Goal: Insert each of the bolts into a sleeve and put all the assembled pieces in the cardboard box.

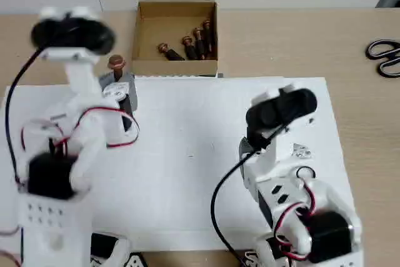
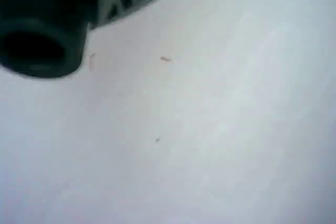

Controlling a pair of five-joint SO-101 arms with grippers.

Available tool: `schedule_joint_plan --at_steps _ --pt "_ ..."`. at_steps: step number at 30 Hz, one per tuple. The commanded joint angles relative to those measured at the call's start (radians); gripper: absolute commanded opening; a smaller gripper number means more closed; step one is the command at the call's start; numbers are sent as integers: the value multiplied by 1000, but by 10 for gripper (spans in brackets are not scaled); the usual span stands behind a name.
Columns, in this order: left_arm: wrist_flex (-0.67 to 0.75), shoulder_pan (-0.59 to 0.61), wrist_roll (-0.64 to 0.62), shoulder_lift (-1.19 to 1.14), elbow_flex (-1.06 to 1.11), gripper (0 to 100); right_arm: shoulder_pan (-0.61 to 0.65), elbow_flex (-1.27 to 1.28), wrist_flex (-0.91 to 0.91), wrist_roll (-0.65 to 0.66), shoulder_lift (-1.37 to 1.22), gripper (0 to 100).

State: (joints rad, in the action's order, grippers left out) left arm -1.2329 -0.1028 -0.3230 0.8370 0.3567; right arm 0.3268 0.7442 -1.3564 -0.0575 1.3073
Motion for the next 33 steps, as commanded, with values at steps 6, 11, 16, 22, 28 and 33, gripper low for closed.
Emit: schedule_joint_plan --at_steps 6,11,16,22,28,33 --pt "430 -26 -169 427 493 6 159 319 291 57 157 2" --pt "496 -129 -255 611 634 6 277 433 429 58 159 2" --pt "493 -224 -313 672 661 6 343 543 561 166 168 2" --pt "459 -235 -351 674 656 6 364 568 636 233 166 2" --pt "334 -247 -365 678 653 6 363 562 671 264 168 2" --pt "318 -304 -365 678 657 6 366 562 720 264 165 2"
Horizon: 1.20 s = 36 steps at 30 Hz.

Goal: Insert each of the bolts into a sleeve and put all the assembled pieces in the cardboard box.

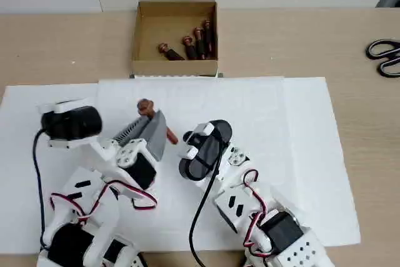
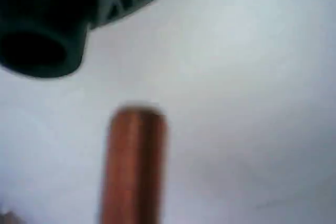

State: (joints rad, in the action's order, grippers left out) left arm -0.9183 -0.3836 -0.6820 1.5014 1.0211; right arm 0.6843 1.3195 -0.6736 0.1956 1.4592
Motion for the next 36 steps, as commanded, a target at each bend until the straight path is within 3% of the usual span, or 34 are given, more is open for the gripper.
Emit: schedule_joint_plan --at_steps 1,36 --pt "6 -26 -6 14 -5 6 8 -14 36 11 15 2" --pt "54 20 -5 14 45 6 130 -140 -111 -71 18 2"
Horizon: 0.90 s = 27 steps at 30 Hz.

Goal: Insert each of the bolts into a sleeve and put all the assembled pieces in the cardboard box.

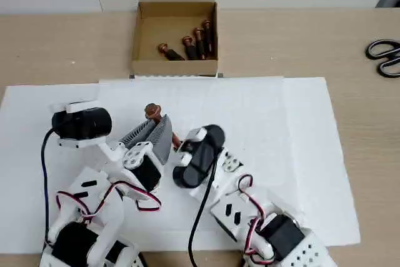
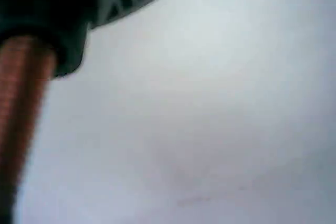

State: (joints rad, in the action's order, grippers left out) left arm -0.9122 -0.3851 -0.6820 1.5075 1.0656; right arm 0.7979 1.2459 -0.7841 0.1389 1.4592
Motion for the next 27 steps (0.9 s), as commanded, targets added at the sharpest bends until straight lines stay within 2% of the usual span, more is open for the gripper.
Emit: schedule_joint_plan --at_steps 1,10,15,27 --pt "58 29 -5 8 8 6 16 -66 1 -14 18 2" --pt "54 31 -5 8 18 6 15 -72 7 -9 18 2" --pt "-11 -29 -5 9 10 6 15 -72 8 -9 18 2" --pt "-32 -40 -2 9 12 6 -13 -103 10 -8 18 2"
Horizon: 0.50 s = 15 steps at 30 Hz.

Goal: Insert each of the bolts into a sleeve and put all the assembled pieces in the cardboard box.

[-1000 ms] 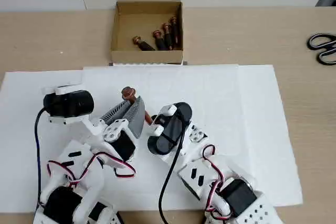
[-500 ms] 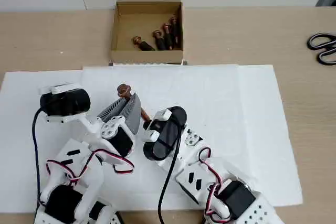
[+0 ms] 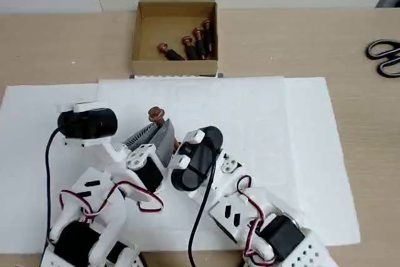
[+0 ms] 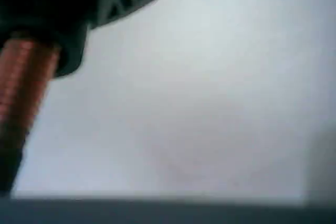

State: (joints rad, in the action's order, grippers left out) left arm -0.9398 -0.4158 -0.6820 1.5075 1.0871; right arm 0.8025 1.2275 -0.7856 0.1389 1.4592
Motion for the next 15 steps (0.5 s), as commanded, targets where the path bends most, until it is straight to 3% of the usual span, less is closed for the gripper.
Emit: schedule_joint_plan --at_steps 1,6,15 --pt "-9 -21 -2 9 -10 6 -18 -91 12 2 18 2" --pt "-103 -103 31 9 -12 6 -19 -95 12 40 18 2" --pt "-222 -112 77 9 -8 6 -19 -95 59 41 16 2"
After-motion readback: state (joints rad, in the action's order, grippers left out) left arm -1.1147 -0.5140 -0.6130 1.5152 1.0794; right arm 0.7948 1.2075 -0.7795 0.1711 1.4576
